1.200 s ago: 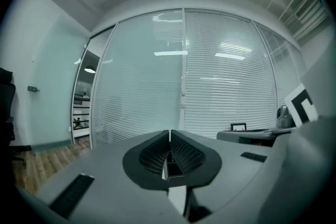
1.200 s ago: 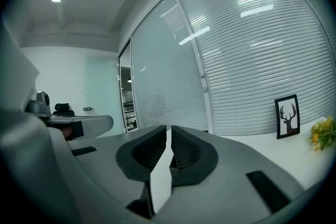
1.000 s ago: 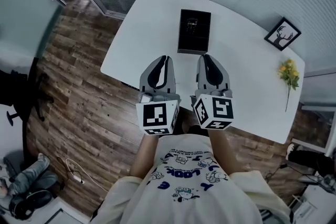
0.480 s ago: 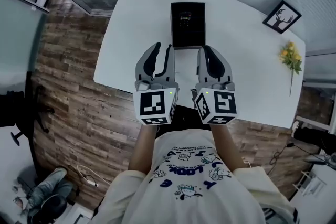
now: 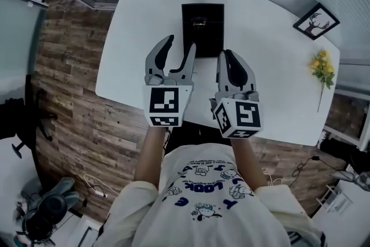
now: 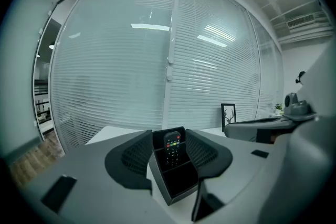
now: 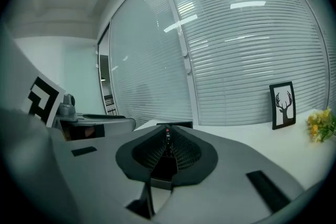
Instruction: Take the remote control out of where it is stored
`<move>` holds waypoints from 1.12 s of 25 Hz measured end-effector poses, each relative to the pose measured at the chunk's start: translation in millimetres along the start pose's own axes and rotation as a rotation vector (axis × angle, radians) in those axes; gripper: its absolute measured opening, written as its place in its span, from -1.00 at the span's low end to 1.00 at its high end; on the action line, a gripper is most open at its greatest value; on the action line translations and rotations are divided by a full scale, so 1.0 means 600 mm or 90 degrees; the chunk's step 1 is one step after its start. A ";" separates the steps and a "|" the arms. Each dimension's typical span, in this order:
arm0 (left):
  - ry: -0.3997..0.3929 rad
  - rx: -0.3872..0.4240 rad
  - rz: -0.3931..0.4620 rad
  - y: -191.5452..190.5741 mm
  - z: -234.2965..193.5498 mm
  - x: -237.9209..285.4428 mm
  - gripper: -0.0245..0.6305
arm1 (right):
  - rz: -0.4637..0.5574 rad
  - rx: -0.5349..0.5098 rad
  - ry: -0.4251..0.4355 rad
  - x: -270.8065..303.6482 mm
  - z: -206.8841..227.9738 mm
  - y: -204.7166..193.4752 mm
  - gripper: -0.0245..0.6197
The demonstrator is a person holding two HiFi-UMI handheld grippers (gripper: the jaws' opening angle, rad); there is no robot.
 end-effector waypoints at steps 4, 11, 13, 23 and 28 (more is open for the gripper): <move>-0.030 0.005 -0.023 -0.005 -0.006 0.047 -0.24 | -0.015 0.005 0.006 0.031 0.018 -0.005 -0.77; -0.070 0.049 -0.053 -0.008 -0.009 0.114 -0.19 | -0.048 0.010 0.014 0.065 0.037 -0.024 -0.77; -0.085 0.064 -0.070 -0.012 -0.011 0.133 -0.19 | -0.052 0.012 0.017 0.073 0.041 -0.029 -0.77; -0.137 0.110 -0.134 -0.028 -0.004 0.195 -0.18 | -0.080 0.027 0.017 0.109 0.066 -0.048 -0.77; -0.138 0.113 -0.147 -0.038 -0.004 0.209 -0.18 | -0.087 0.028 0.019 0.122 0.073 -0.054 -0.77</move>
Point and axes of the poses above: the fingertips, and each gripper's own axes: x forward along the fingers, z to its right, y out of its top, the point moved 6 cm from there along -x, backward along the fingers
